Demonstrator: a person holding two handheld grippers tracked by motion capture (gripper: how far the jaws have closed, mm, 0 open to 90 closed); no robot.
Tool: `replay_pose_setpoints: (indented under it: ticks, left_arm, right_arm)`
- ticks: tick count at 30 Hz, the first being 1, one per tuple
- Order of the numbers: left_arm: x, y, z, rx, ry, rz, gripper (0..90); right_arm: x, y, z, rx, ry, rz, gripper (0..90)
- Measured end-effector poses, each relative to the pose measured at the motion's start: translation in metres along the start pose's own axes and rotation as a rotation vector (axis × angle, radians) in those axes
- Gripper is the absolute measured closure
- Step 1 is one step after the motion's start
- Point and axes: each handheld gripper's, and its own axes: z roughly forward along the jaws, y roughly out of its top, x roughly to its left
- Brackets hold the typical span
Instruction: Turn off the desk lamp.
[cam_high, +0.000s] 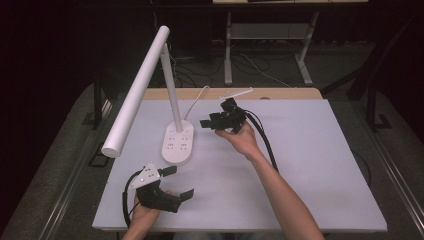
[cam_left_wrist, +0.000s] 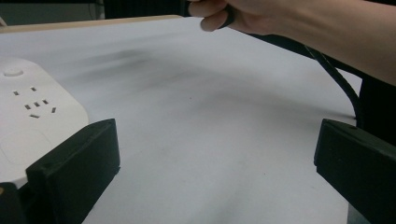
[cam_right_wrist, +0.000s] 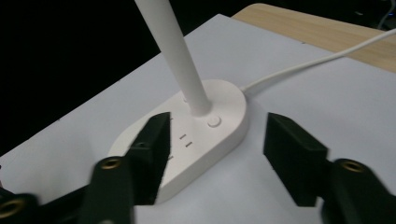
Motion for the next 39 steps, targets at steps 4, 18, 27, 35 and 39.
replay_pose_setpoints:
  ticks: [4, 18, 27, 35, 39]
  left_arm:
    - [0.000, 0.000, 0.001, -0.002, -0.002, 0.001, 0.0]
    - [-0.003, 0.000, 0.001, 0.011, -0.012, 0.010, 0.0]
    - [-0.003, 0.000, 0.001, 0.010, -0.012, 0.011, 0.0]
    - [-0.003, 0.000, 0.001, 0.006, -0.010, 0.007, 0.0]
    - [-0.003, 0.000, 0.001, 0.007, -0.008, 0.011, 0.0]
  right_arm:
    - [0.002, -0.005, -0.018, -0.013, -0.019, -0.006, 25.0]
    - [0.004, -0.044, -0.084, -0.017, -0.057, -0.003, 0.6]
    - [0.006, -0.075, -0.127, -0.028, -0.082, -0.001, 0.6]
    - [0.002, -0.106, -0.160, -0.060, -0.117, 0.026, 0.6]
    - [0.004, -0.120, -0.171, -0.057, -0.152, 0.011, 0.7]
